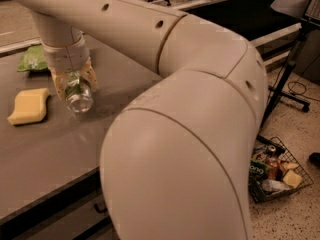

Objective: Place green can upright

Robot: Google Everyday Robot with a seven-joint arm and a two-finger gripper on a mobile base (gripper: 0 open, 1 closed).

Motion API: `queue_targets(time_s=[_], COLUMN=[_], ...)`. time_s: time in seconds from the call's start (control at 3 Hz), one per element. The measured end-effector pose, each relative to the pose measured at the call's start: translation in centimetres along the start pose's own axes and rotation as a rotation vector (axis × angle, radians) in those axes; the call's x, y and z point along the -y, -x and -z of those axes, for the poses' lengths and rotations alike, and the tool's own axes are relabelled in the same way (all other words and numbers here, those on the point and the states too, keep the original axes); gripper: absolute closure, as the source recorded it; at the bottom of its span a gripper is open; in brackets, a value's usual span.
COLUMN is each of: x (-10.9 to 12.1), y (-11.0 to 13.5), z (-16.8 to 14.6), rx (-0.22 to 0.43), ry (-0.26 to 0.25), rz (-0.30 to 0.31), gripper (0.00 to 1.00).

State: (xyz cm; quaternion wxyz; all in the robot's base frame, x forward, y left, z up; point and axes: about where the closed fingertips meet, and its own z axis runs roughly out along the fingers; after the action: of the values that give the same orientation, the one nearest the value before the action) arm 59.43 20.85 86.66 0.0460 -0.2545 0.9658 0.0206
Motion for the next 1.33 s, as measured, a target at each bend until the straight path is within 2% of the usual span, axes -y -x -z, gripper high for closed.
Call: queue_targets(time_s=[0.33, 0.67, 1.0, 1.33], x=[0.6, 1.2, 1.6, 1.5], y=[0.7, 0.3, 0.8, 0.8], z=[2.6, 5.5, 5.9, 5.8], rx=[0.114, 0.274, 0.323, 0.319], ry=[0.057, 0.106, 0.102, 0.101], rz=[0.165, 0.321, 0.401, 0.402], gripper=[1.0, 1.0, 1.0, 1.0])
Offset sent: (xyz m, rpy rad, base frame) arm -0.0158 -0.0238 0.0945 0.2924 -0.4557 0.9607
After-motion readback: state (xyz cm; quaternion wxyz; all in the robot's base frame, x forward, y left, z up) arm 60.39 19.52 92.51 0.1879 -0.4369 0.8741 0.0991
